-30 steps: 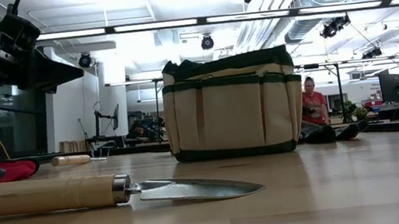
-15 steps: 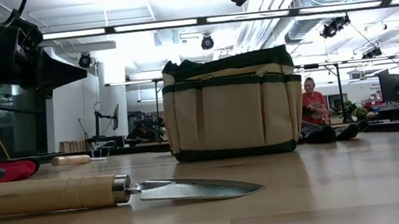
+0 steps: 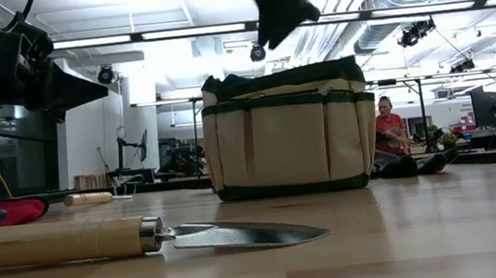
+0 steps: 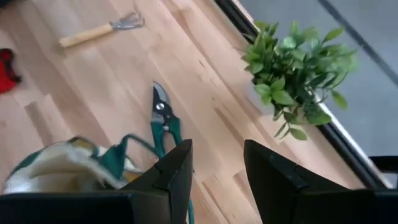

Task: Pick & Place Garden tools in Gardening bag
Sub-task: Put the green shear scissors into the gardening bag

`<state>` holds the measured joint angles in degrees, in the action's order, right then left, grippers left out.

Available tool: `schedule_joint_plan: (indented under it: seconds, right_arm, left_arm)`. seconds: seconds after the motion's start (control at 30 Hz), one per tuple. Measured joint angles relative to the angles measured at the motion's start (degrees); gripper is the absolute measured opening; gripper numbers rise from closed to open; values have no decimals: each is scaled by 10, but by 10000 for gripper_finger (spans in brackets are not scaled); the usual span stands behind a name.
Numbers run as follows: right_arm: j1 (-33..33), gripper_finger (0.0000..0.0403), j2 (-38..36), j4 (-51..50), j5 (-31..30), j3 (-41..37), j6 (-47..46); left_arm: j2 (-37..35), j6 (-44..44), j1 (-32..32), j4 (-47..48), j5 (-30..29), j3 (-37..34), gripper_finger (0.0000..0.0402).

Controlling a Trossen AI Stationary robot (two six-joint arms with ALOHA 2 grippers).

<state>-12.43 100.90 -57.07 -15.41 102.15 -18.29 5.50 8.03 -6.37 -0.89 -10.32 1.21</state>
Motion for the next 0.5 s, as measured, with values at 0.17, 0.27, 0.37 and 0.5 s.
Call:
schedule_joint_plan:
  seconds: [0.17,0.27,0.37,0.5]
  right_arm:
    - [-29,136,37,24,20,0,-34]
    - [-41,136,54,37,31,0,-49]
    - [-48,136,67,49,40,0,-72]
    - [-50,136,86,53,40,0,-87]
  left_arm:
    - [0,0,0,1,1,0,10]
    - [0,0,0,1,1,0,10]
    - [0,0,0,1,3,0,10]
    - [0,0,0,1,5,0,10]
